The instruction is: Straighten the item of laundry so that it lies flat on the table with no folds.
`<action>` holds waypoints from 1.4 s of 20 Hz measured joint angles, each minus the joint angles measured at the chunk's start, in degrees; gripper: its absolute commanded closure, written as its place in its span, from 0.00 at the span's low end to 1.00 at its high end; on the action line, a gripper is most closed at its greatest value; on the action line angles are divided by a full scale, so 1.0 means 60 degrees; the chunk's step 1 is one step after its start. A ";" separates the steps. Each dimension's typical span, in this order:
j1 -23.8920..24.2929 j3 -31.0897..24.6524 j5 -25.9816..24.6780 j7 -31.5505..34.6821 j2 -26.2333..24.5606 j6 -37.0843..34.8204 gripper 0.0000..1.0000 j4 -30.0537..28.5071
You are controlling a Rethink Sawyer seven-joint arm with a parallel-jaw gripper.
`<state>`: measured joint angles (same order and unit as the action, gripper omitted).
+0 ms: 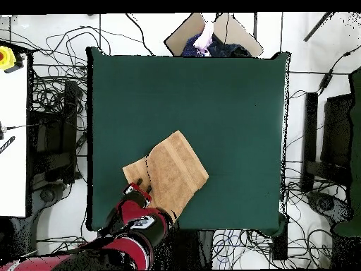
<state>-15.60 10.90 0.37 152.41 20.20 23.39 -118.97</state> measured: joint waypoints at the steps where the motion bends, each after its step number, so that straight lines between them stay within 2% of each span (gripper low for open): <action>1: 0.0001 -0.0001 0.0008 0.0000 0.0003 -0.0012 1.00 0.0001; 9: -0.0058 -0.0003 0.0200 0.0000 0.0063 -0.0330 1.00 0.0043; 21: -0.1263 0.0142 0.1264 0.0004 0.0195 -0.1820 1.00 0.0517; 28: -0.1257 0.0110 0.1271 0.0004 0.0225 -0.2149 1.00 0.0626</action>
<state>-23.14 11.57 8.00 152.43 21.55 10.50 -115.21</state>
